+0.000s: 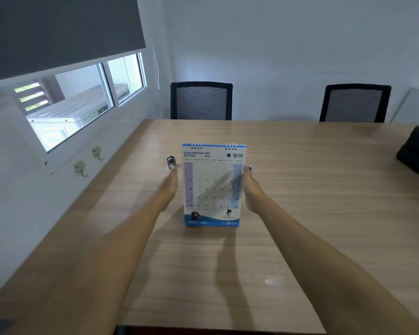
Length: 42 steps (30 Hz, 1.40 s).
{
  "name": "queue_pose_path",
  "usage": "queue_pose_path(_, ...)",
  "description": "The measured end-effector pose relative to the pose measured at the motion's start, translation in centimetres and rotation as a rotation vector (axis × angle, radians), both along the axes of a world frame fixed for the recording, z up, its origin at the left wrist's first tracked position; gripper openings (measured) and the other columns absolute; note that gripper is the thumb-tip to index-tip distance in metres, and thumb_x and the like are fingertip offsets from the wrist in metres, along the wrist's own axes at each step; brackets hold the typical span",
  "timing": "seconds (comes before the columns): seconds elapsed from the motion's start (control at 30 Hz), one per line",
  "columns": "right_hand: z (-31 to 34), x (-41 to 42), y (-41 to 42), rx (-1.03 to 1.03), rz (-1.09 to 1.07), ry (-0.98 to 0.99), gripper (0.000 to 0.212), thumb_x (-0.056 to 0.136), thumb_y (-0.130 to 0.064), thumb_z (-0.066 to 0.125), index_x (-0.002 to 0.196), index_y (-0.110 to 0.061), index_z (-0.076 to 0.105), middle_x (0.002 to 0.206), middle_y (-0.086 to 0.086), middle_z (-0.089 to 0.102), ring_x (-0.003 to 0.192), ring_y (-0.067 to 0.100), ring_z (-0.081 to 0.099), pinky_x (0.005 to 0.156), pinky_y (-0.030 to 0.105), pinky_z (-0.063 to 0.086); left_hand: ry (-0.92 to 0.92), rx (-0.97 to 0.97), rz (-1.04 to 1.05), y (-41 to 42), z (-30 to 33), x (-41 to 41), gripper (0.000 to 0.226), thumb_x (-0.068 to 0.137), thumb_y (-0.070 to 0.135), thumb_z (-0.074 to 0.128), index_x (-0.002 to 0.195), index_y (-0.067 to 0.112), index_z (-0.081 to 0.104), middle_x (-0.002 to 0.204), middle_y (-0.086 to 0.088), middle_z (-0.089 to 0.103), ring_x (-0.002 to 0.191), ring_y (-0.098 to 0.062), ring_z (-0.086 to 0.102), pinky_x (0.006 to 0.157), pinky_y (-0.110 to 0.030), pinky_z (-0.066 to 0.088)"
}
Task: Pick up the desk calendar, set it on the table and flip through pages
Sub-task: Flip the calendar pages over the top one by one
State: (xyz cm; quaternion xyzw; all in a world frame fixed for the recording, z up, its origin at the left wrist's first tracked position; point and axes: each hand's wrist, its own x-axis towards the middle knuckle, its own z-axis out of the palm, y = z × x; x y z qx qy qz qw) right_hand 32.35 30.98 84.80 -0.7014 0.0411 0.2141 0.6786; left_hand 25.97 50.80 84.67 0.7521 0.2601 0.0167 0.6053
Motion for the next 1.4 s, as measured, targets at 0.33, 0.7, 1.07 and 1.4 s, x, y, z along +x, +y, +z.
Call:
queue_pose_path(0.33, -0.1, -1.4, -0.5, 0.038, 0.026, 0.024, 0.073, 0.092, -0.063, 0.008, 0.147, -0.021, 0.032, 0.154, 0.005, 0.035, 0.140, 0.024, 0.035, 0.088, 0.031, 0.031, 0.016, -0.060, -0.037, -0.9, -0.2, -1.0, 0.065, 0.098, 0.051, 0.013, 0.149, 0.013, 0.026, 0.157, -0.005, 0.026, 0.142, -0.024, 0.027, 0.112, -0.045, 0.027)
queue_pose_path(0.7, 1.4, -1.3, -2.5, -0.127, -0.138, -0.040, 0.052, 0.096, -0.042, 0.021, 0.092, -0.008, 0.061, 0.095, 0.009, 0.067, 0.080, 0.022, 0.058, 0.066, 0.031, 0.043, -0.011, -0.054, 0.055, 0.9, 2.1, -2.2, 0.069, 0.096, 0.054, 0.019, 0.093, 0.001, 0.063, 0.094, -0.017, 0.068, 0.077, -0.025, 0.064, 0.069, -0.033, 0.052)
queue_pose_path(1.07, 8.1, 0.1, -3.9, 0.345, 0.048, -0.130, 0.059, 0.098, -0.046, 0.015, 0.102, -0.012, 0.063, 0.105, 0.004, 0.068, 0.091, 0.023, 0.061, 0.079, 0.033, 0.048, -0.303, -0.349, -0.010, 2.2, 9.7, -0.9, 0.071, 0.096, 0.052, 0.017, 0.093, 0.002, 0.068, 0.104, -0.016, 0.070, 0.088, -0.028, 0.064, 0.077, -0.034, 0.050)
queue_pose_path(1.4, 6.9, 2.1, -0.6, -0.846, 0.341, -0.817, 0.057, 0.100, -0.039, 0.012, 0.153, -0.019, 0.005, 0.163, -0.001, -0.004, 0.150, 0.021, -0.007, 0.121, 0.049, 0.003, -0.189, 0.386, -0.152, -0.5, 8.6, 3.0, 0.048, 0.097, 0.042, 0.024, 0.129, 0.018, 0.050, 0.140, -0.011, 0.049, 0.125, -0.031, 0.046, 0.101, -0.036, 0.033)
